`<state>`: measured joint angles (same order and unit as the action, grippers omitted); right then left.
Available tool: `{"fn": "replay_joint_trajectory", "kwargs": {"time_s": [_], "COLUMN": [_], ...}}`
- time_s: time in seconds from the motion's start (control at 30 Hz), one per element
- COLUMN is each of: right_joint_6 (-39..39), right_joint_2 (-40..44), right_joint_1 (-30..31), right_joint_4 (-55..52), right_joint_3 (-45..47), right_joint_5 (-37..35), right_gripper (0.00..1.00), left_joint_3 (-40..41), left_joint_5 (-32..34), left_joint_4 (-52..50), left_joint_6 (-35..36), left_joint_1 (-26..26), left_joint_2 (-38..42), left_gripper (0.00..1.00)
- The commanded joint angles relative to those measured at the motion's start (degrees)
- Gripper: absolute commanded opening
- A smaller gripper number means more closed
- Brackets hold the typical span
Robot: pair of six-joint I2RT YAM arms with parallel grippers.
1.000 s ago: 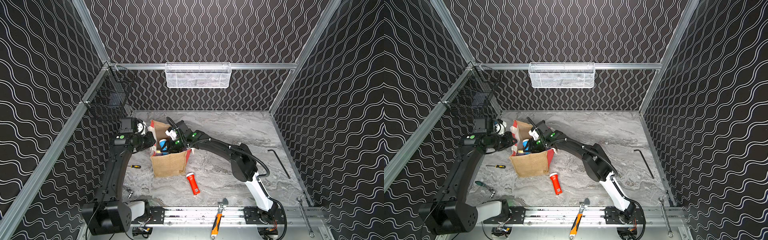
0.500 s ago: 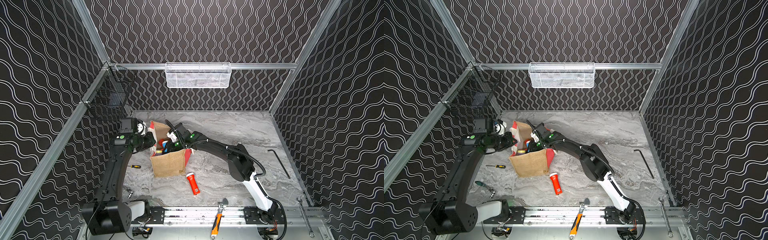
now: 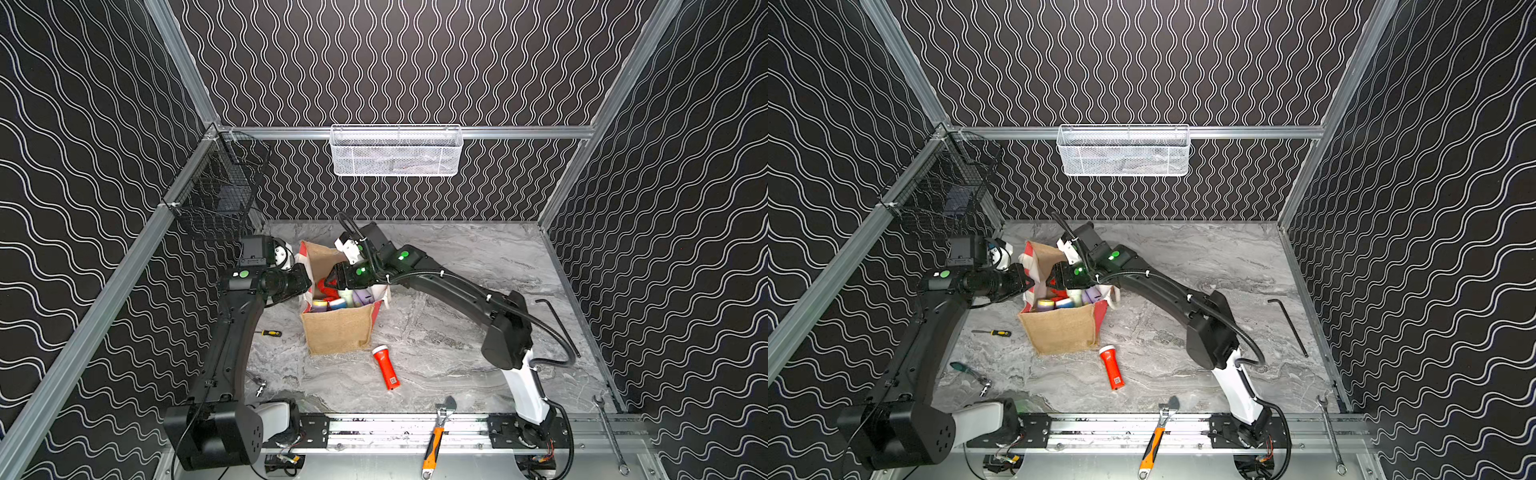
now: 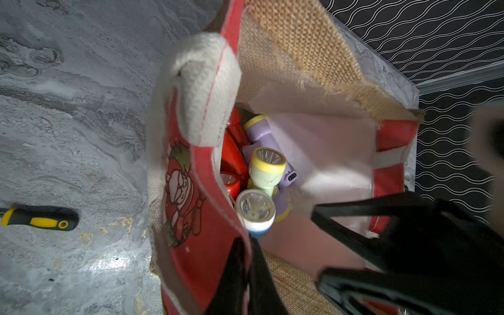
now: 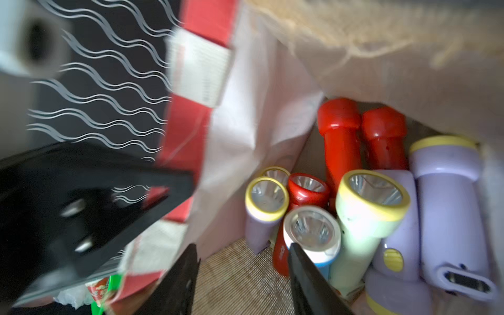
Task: Put the flashlights into the tote bags
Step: Place the flashlight in the canvas bag, then pick up the flashlight from the center of the board.
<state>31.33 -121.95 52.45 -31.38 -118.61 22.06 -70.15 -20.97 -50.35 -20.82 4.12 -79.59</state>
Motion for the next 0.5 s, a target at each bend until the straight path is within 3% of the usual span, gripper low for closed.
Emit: {"fn": "replay_joint_trajectory", "kwargs": {"time_s": [0.0, 0.47], "right_joint_6": [-3.99, -14.46], "right_joint_2": [3.54, 24.95], "right_joint_1": [0.10, 0.13], "right_joint_4": [-0.65, -4.66], "right_joint_3": [1.70, 18.73], "right_joint_5": [-1.16, -13.49], "right_gripper": [0.55, 0.58], "left_joint_3": [-0.69, -1.54], "left_joint_5": [0.18, 0.81], "left_joint_4": [2.10, 1.35], "left_joint_6": [0.26, 0.61], "left_joint_1": [0.10, 0.14], "left_joint_2": [-0.12, -0.61], "left_gripper": [0.09, 0.08]}}
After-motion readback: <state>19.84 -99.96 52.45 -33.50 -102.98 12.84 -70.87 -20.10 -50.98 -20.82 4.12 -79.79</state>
